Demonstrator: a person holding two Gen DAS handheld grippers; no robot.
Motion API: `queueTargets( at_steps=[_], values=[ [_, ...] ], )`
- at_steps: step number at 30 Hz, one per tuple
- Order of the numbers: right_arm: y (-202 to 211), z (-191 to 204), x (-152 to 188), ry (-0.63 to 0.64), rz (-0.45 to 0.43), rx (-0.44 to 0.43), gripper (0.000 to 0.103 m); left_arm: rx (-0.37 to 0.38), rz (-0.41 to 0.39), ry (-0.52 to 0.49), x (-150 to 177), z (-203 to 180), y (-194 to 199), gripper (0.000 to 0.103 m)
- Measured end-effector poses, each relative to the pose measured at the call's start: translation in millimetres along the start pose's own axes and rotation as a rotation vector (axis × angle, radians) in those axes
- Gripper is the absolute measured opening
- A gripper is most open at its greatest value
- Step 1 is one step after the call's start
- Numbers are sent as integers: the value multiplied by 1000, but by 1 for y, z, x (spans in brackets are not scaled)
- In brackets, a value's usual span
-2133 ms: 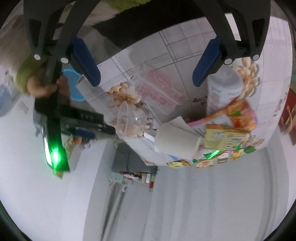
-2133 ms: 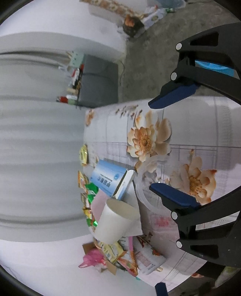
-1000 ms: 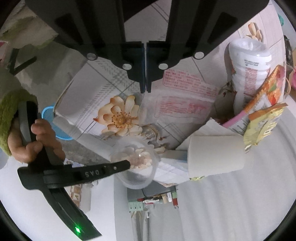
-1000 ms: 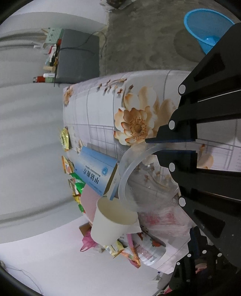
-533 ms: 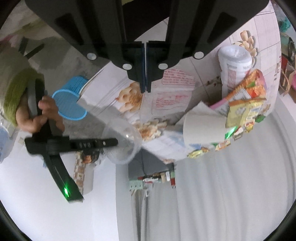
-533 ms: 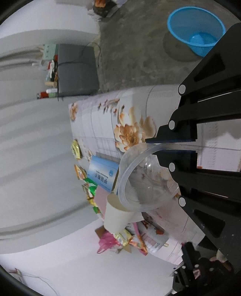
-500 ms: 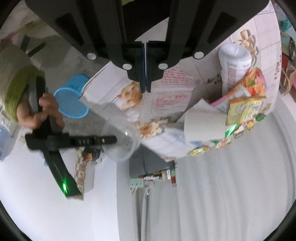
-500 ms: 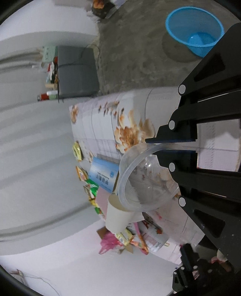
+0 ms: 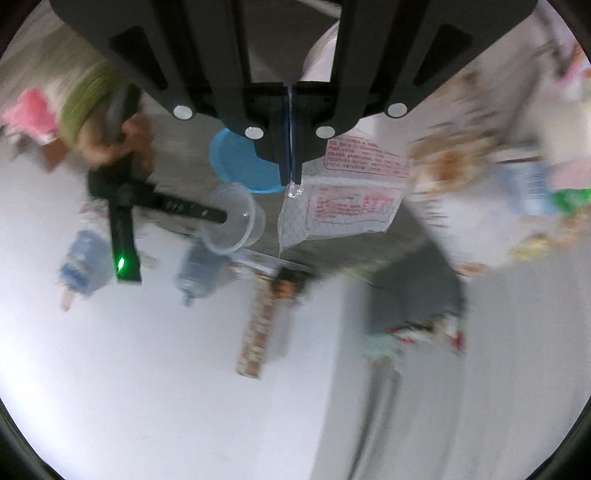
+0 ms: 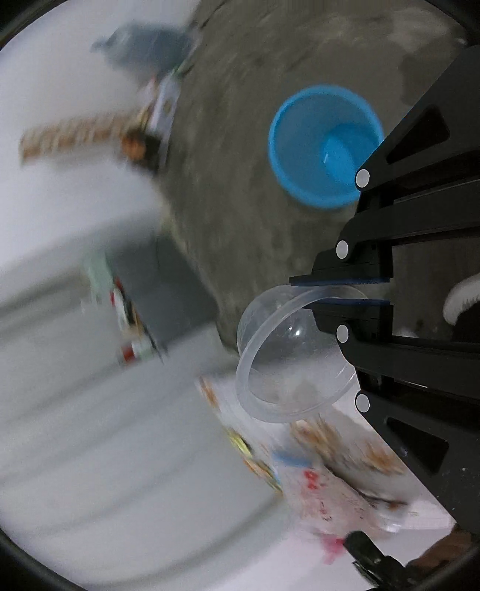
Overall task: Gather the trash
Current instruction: 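Carry the cup and wrapper to the blue wastebasket and open both tools, then grasp the white paper cup with the right tool while the left tool grasps a yellow snack packet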
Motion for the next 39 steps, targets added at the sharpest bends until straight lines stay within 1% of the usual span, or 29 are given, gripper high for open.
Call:
queueTargets(
  at_steps=[2,3,5,6,8,9,11,12,15,17,18,19,20,21,22,23,24,26,29,30,31,33,34,35,37,38,39],
  values=[
    [-8,-36,6,-82,23,62,4,74,75,46,-10,-13,-33,0],
    [-12,-48,10,-116,33,75,4,112,121,74,-16,-23,-57,0],
    [-25,-78,24,-197,66,119,4,158,205,101,-19,-38,-96,0],
    [-30,-86,30,-221,76,129,4,165,240,124,-20,-42,-116,0],
    [-45,-111,45,-293,112,152,4,202,343,188,-17,-53,-167,0],
    [-50,-118,50,-316,123,156,4,197,379,217,-15,-56,-191,0],
    [-61,-138,62,-375,148,167,4,204,435,237,-10,-67,-228,0],
    [-69,-148,68,-407,161,176,4,198,451,240,-6,-72,-240,0],
    [-85,-175,83,-473,186,188,5,186,497,258,3,-84,-294,1],
    [-103,-192,91,-509,201,211,12,159,500,267,8,-84,-323,1],
    [-109,-196,91,-513,209,212,15,126,494,270,13,-83,-337,2],
    [-119,-202,95,-519,222,218,24,105,496,280,15,-78,-344,10],
    [-129,-207,101,-527,239,229,40,87,514,301,18,-72,-355,18],
    [-132,-214,108,-530,251,242,45,54,533,338,24,-67,-367,33],
    [-137,-221,116,-536,265,261,47,38,531,366,27,-64,-371,35],
    [-139,-226,127,-558,284,281,47,29,529,383,29,-61,-374,35],
    [-136,-227,132,-579,290,280,47,21,531,391,31,-60,-375,36],
    [-129,-228,140,-616,281,270,47,36,539,378,34,-61,-370,36],
    [-111,-222,141,-574,259,286,50,43,504,350,25,-60,-353,42],
    [-106,-220,137,-560,250,284,50,57,492,347,19,-61,-345,44],
    [-103,-217,133,-544,240,282,52,59,484,340,18,-62,-340,46],
    [-91,-209,122,-497,212,283,56,60,451,301,10,-63,-318,46],
    [-90,-207,115,-474,197,286,59,62,438,290,8,-62,-309,46],
    [-81,-200,105,-438,173,293,65,57,424,276,5,-61,-296,46],
    [-73,-190,87,-386,134,307,69,52,390,264,-2,-56,-269,46],
    [-69,-183,76,-359,116,309,73,56,373,261,-5,-53,-252,46],
    [-67,-177,67,-335,104,305,75,47,356,259,-8,-49,-236,47]
  ],
)
Point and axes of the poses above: each gripper's, at about its wrist camera, not at the fingertips, and y roughly against the way its jaws point, z to its left, x to its underside, the point moved 9 cm from there along -y, roughly the way its jaws point, and after that the axes turned 15 degrees about y, right-handed, at the moved point
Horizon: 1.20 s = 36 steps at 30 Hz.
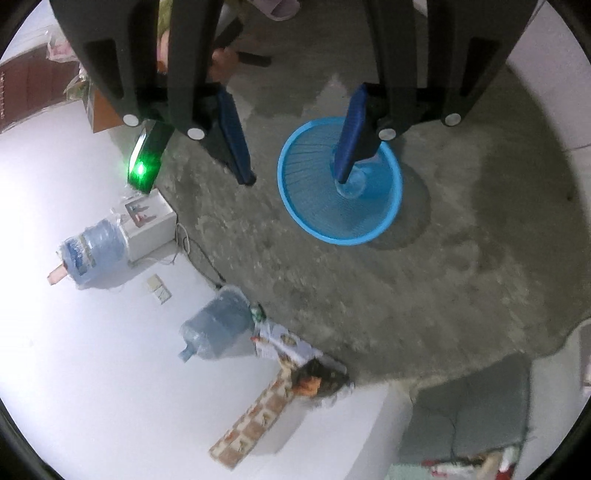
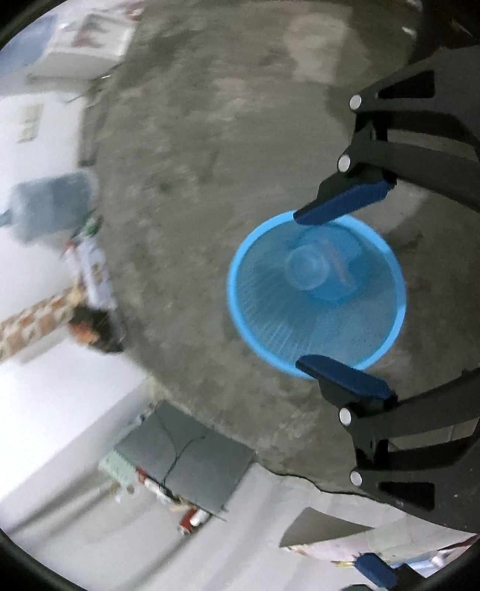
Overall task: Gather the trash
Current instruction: 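Grasp the white paper cup with the right tool while the left tool grasps a yellow snack packet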
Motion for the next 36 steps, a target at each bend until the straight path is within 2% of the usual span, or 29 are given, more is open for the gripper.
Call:
queueTargets(
  at_steps=[3,7,10,14,17,20,23,25,27,32,36],
  values=[
    [18,39,-15,115,-44,-57,78,-59,-15,-7,8,21,43,51],
    [48,104,-20,283,-84,-166,81,-70,-93,53,16,52,104,59],
    [67,150,-17,368,-89,-254,81,-85,-173,75,26,79,149,60],
    [89,208,-6,466,-64,-386,82,-161,-322,58,47,111,211,62],
    [102,245,2,537,-47,-445,82,-211,-450,60,64,133,260,69],
    [113,291,15,606,-17,-533,83,-304,-590,51,79,154,301,76],
    [119,329,30,663,10,-577,83,-451,-715,44,95,182,337,82],
    [123,348,40,690,27,-591,83,-551,-757,52,103,204,353,84],
    [124,366,49,709,53,-628,83,-610,-792,75,107,223,368,84],
    [128,409,75,731,126,-704,83,-600,-821,151,111,264,397,84],
    [146,445,102,724,205,-880,83,-581,-863,205,106,280,417,84]
  ],
)
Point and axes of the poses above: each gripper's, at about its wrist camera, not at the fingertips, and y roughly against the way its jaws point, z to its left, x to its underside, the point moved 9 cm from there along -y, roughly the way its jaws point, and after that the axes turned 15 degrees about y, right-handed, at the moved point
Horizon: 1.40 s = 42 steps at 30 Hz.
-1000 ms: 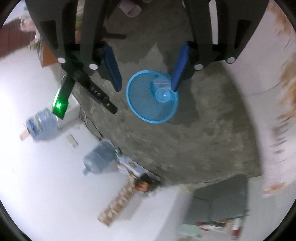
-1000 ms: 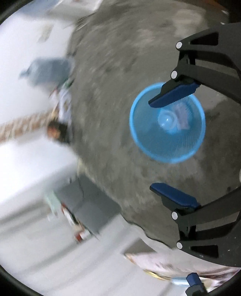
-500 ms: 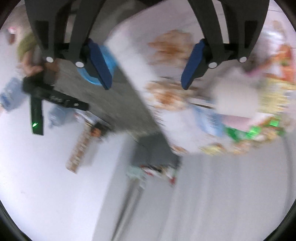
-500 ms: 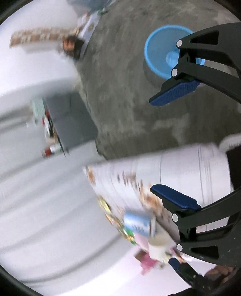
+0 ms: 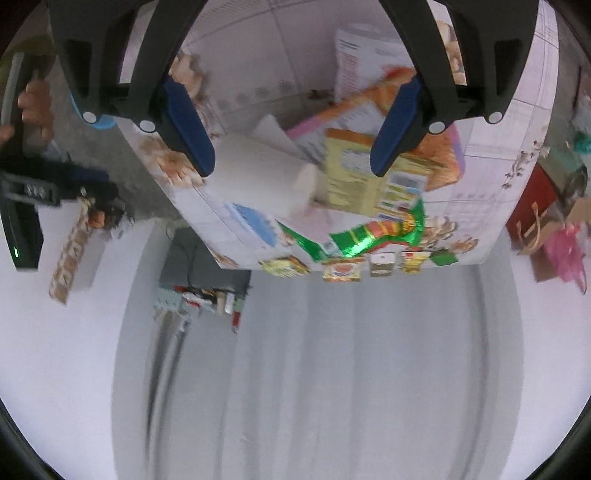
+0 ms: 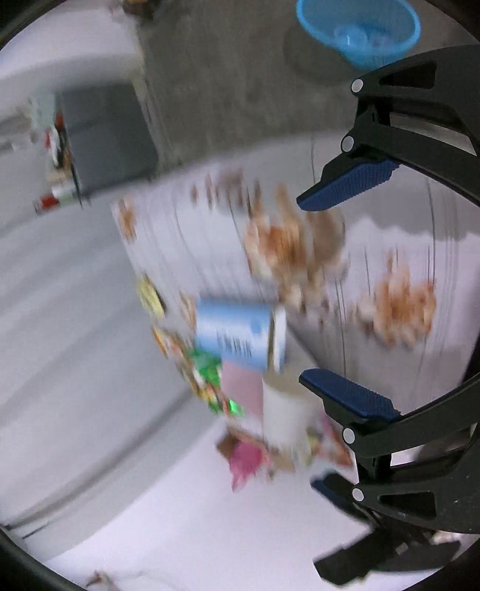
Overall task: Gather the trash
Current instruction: 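Grasp the white paper cup with the right tool while the left tool grasps a yellow snack packet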
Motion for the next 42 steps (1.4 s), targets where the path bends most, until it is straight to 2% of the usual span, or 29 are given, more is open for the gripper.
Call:
queueTargets(
  at_steps=[3,5,9,13,16,23,27,30,33,38,42],
  values=[
    [-20,23,-1,-23,15,-122,83,-8,-23,74,-20,31,4,84],
    [-34,31,-3,-42,29,-175,80,-9,-11,120,-28,45,2,81],
    [-54,44,-6,-88,52,-270,75,15,97,283,-34,86,-17,69],
    [-69,52,-8,-120,75,-327,71,87,187,399,-29,100,-28,55],
    [-75,60,-10,-132,87,-363,68,125,222,449,-27,103,-34,50],
    [-83,68,-15,-149,93,-403,60,143,292,507,-20,109,-48,40],
    [-85,68,-10,-161,97,-422,55,148,297,519,-19,109,-51,28],
    [-85,70,-10,-171,100,-439,48,155,293,522,-18,109,-48,19],
    [-85,71,-10,-179,99,-454,39,168,281,519,-19,108,-46,15],
    [-85,70,-10,-201,95,-479,19,189,260,518,-23,104,-40,13],
    [-85,70,-11,-218,83,-502,10,212,236,517,-29,101,-33,11]
  ],
)
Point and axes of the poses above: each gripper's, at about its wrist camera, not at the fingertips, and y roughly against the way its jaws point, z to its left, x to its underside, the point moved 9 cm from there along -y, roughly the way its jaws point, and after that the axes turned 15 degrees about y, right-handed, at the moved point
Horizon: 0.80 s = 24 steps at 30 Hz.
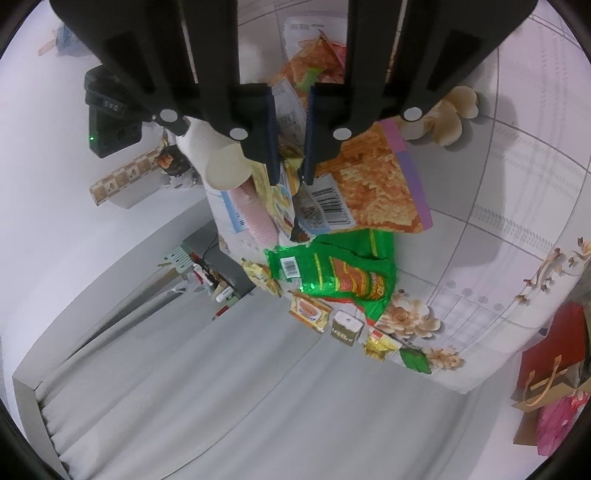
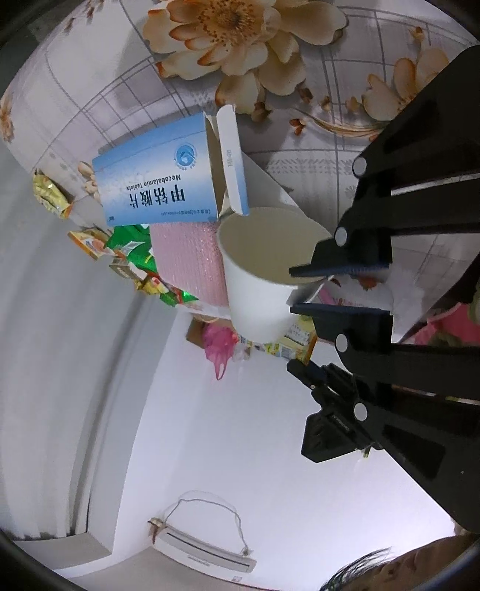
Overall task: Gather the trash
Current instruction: 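Grasp the white paper cup with the right tool while the left tool grasps a yellow snack packet, then carry the paper cup and yellow packet to the wastebasket and release both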
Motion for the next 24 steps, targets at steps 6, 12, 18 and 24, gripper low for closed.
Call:
queueTargets(
  at_steps=[6,12,18,24],
  values=[
    [5,8,-2,3,-23,-33,4,52,-24,-19,0,-14,11,9],
    [10,18,-5,16,-37,-58,1,92,-60,-37,-3,-27,24,9],
    [16,27,-8,30,-55,-79,1,115,-93,-49,-5,-36,39,8],
    [24,37,-9,40,-79,-97,1,135,-111,-62,-3,-45,51,8]
  ],
)
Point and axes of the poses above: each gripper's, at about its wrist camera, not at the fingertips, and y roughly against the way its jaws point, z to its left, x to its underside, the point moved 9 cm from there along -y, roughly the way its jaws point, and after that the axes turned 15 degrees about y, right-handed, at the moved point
